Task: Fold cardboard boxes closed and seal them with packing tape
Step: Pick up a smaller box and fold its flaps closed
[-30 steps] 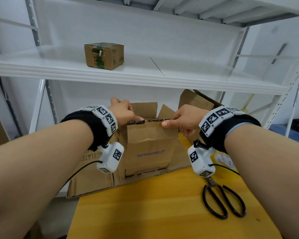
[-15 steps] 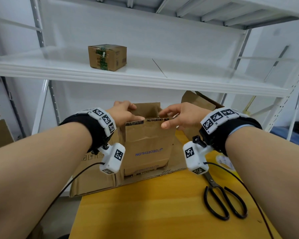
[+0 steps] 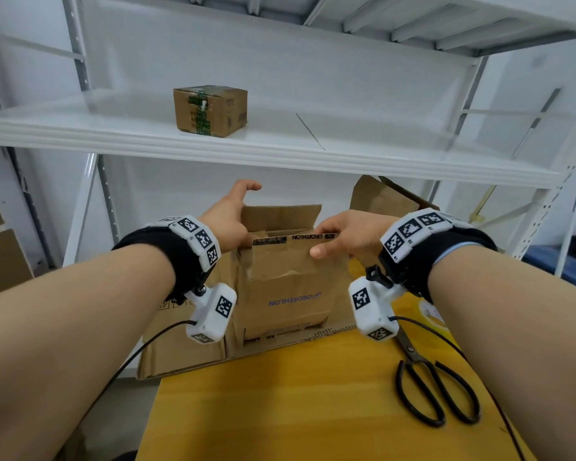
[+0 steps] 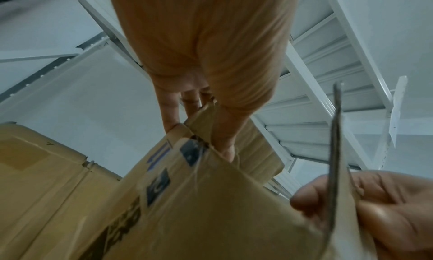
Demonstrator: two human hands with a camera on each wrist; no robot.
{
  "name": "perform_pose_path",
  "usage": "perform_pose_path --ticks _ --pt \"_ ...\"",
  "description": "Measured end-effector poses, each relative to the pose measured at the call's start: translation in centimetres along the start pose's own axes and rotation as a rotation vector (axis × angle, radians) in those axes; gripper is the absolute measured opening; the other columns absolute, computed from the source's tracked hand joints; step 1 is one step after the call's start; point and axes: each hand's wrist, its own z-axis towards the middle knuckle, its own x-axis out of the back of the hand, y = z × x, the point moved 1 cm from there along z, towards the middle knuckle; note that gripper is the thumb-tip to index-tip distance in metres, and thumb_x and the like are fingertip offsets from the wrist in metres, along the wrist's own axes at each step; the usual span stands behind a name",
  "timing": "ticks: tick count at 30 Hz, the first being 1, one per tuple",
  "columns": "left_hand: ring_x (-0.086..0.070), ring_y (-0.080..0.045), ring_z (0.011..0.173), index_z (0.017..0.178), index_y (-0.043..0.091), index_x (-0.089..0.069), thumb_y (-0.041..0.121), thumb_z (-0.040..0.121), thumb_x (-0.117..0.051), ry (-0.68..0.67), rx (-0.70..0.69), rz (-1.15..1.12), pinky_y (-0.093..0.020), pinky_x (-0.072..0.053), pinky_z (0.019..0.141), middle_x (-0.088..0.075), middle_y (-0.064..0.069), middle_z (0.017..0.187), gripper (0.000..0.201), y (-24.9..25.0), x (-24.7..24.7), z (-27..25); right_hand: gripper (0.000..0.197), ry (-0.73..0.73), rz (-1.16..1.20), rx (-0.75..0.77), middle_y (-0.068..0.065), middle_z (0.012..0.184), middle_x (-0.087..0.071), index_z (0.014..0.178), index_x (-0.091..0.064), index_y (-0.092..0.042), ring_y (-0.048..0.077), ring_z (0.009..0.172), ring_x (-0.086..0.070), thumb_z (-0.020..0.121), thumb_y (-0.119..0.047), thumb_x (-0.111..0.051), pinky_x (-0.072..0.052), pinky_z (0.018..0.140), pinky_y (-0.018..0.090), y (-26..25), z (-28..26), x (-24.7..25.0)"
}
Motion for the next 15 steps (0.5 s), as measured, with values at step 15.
perform_pose_path --ticks 15 --pt "-0.049 -0.017 0.126 0.111 0.025 -0.069 0.051 0.062 -0.075 -0.341 0.053 -0.033 -0.037 -0.032 0.112 -0.056 0.007 0.134 0.056 -0.4 -0.4 -0.2 0.063 0.181 -0.053 -0.194 0.006 0.117 -0.058 0.133 -0.042 -0.025 0.027 0.093 -0.070 0.086 -0.056 -0.070 -0.061 0.084 0.045 0.4 0.9 -2.4"
